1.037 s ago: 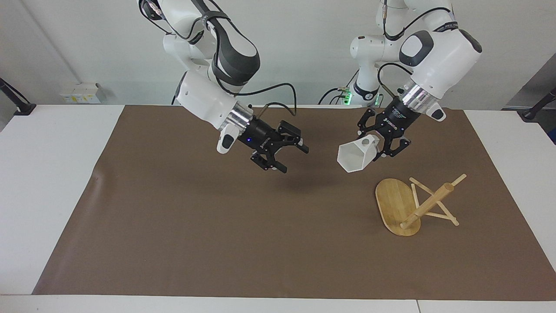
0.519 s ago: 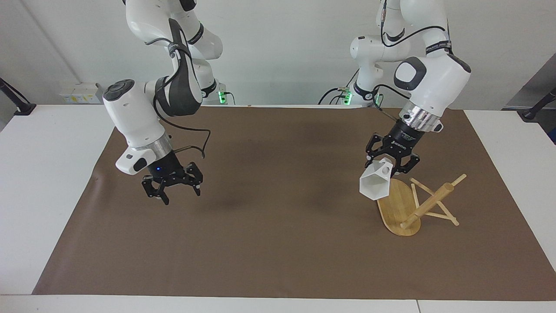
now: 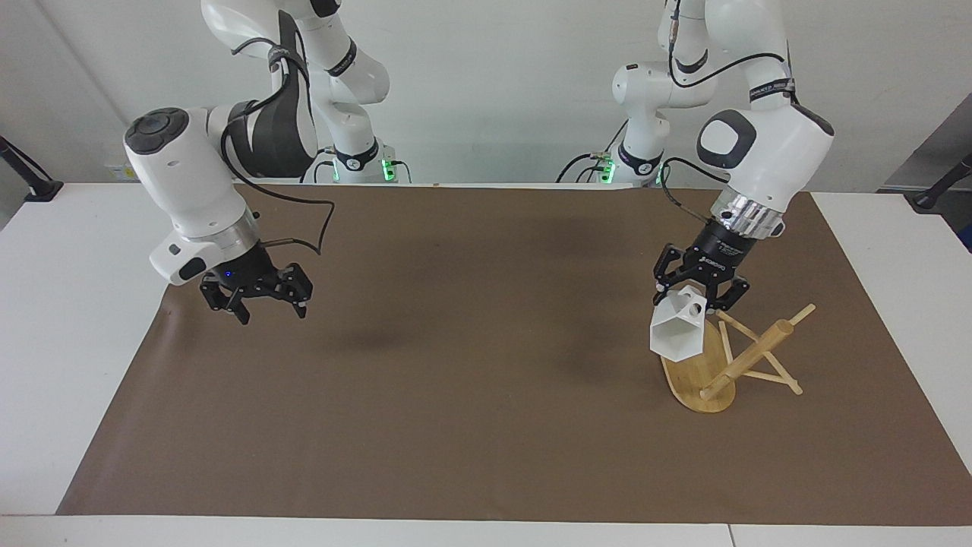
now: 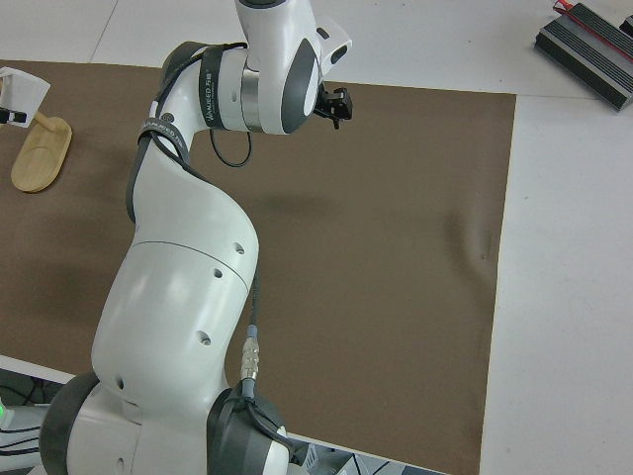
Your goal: Hang cup on rack
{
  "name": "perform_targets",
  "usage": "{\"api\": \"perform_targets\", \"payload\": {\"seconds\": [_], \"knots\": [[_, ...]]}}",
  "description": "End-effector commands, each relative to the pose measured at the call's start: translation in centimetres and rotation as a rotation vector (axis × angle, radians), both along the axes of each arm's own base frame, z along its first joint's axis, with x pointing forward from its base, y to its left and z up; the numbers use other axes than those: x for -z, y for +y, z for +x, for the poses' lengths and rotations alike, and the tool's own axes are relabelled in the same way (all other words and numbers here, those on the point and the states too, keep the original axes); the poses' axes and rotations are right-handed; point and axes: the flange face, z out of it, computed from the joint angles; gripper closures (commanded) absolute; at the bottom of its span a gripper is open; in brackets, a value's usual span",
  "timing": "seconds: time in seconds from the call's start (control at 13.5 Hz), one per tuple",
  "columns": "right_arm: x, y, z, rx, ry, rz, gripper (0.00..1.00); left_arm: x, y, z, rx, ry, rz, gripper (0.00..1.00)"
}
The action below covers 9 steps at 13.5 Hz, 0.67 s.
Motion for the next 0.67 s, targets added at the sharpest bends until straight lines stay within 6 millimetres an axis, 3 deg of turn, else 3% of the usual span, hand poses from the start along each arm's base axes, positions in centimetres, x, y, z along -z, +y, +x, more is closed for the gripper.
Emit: {"api": "perform_targets", "payload": {"seconds": [0.0,0.22,0.59], "knots": [[-3.4,-2.2,-1.0,0.049,0.035,-0.034,0.0,-0.1,0.4,-0.1,-0.044,-0.001,-0.002,1.0],[-6.2,-4.3,-2.8,0.086,0.075,-0.039,0.0,-0.1,1.2,0.0,-0.063,0.001,-0.005,1.0],[-9.1,-6.0,-5.3,0.126,0.092,-0.03,0.0,0.8,2.3,0.4,-0.105,0.022,-0.012,1.0]]}}
